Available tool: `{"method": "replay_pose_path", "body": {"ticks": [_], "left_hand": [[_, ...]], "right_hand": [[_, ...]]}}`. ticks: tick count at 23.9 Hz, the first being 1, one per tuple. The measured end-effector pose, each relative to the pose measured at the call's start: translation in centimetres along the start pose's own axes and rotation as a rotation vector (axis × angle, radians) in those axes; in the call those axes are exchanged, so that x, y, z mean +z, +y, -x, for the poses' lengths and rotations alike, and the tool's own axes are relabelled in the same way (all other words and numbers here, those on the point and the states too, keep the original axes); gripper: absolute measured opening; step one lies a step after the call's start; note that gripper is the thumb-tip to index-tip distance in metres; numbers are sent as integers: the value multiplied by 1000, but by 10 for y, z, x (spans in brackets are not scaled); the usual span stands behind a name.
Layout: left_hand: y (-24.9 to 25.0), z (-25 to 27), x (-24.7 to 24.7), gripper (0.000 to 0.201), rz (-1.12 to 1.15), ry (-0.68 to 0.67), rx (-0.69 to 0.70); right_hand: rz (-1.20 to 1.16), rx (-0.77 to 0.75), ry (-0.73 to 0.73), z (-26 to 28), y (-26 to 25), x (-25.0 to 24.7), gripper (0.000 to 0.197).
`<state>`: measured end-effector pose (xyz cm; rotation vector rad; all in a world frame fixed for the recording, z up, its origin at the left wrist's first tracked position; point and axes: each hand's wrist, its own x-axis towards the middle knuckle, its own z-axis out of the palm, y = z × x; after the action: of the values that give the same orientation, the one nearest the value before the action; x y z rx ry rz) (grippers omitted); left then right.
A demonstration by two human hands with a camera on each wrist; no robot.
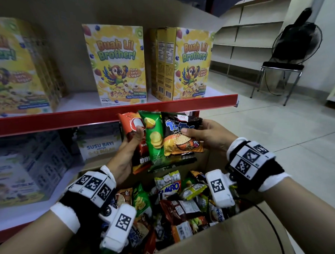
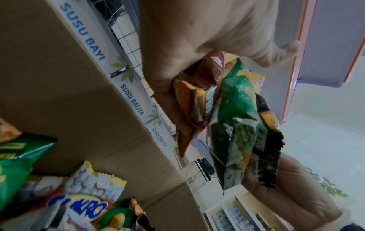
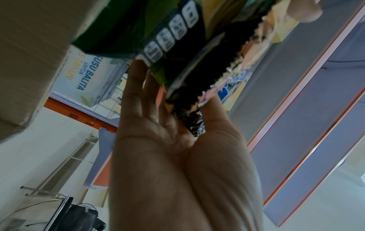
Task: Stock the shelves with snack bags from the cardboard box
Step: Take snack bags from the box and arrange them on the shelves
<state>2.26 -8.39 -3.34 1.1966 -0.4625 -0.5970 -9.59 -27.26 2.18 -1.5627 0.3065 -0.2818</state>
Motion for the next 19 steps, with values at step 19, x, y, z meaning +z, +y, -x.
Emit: {"method": "replay_pose_path", "body": {"ticks": [19], "left_hand": [[12,10,-1,114,-37,-22,-2]], "right_hand": [[-151,-87,2,-9,12,24,58]]}}
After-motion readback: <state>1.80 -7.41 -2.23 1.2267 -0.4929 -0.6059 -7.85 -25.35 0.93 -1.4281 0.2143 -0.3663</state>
